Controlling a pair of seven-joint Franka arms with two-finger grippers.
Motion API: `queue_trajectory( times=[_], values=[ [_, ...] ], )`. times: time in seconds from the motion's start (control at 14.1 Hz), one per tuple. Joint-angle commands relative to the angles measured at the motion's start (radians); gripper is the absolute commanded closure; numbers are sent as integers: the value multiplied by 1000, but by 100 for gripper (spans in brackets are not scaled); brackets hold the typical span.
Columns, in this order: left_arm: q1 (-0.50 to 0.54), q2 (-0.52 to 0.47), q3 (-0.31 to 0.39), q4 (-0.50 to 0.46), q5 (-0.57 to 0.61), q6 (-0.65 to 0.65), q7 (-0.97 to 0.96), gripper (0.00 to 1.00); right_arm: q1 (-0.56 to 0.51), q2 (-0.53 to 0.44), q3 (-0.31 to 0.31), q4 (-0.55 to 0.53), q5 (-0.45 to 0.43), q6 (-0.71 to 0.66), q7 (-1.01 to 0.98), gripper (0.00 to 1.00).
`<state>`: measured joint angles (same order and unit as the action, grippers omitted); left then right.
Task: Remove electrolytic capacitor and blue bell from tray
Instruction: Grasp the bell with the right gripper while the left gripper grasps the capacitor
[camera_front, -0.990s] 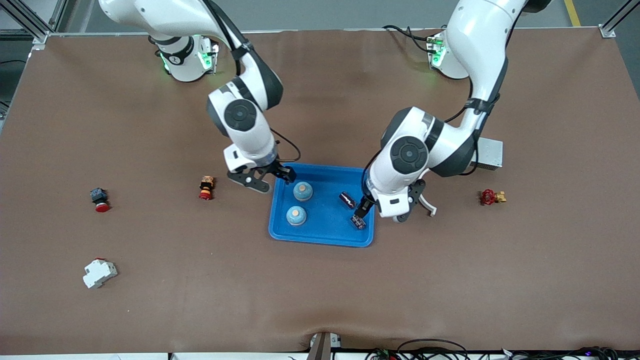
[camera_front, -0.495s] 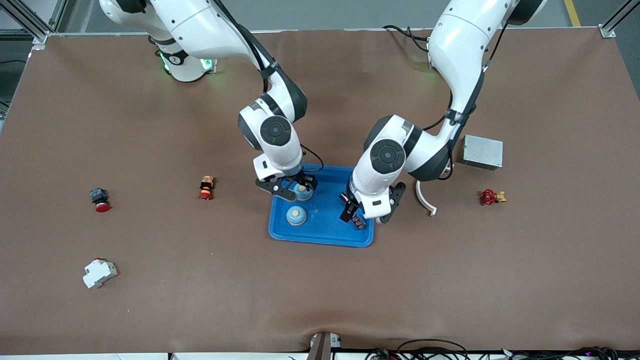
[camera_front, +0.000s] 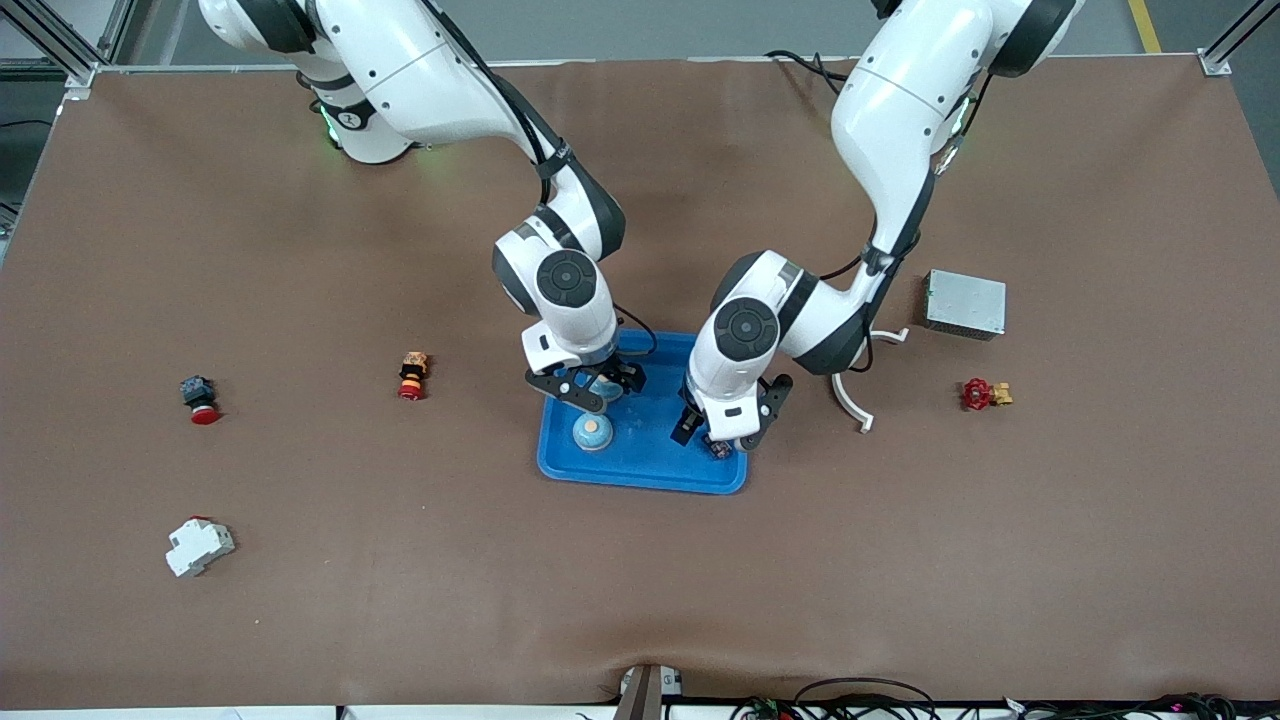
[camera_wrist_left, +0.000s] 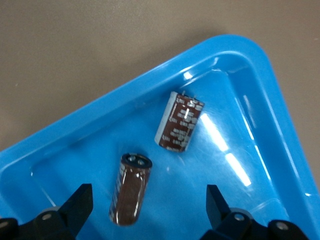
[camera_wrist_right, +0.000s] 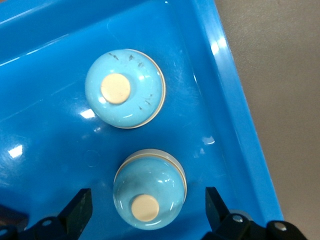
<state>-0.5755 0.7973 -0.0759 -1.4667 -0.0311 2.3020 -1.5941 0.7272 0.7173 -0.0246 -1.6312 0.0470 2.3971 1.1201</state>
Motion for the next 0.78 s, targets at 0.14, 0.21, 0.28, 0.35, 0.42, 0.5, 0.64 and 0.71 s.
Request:
queue_trajectory(
  times=[0.14,0.21,0.28,0.35,0.42,0.5,0.64,0.71],
  values=[
    [-12,28,8,19,30,11,-29,0,18,20,-12,25,-27,-3,23,13],
    [-17,28,8,19,28,11,-29,0,21,22,-12,25,-41,-1,23,25],
    [-18,30,8,19,27,11,-29,0,21,24,-12,24,-58,-1,23,46],
    [-20,34,8,17,28,11,-35,0,23,25,-12,24,-71,14,24,63],
    [-21,36,7,16,28,11,-49,0,26,30,-12,24,-72,33,24,84],
    [-24,36,7,16,27,11,-58,0,28,31,-12,24,-72,39,24,100],
    [-26,37,5,16,26,13,-61,0,31,28,-11,24,-67,34,24,100],
    [-30,39,7,14,28,13,-61,0,29,22,-11,25,-65,28,20,100]
  ],
)
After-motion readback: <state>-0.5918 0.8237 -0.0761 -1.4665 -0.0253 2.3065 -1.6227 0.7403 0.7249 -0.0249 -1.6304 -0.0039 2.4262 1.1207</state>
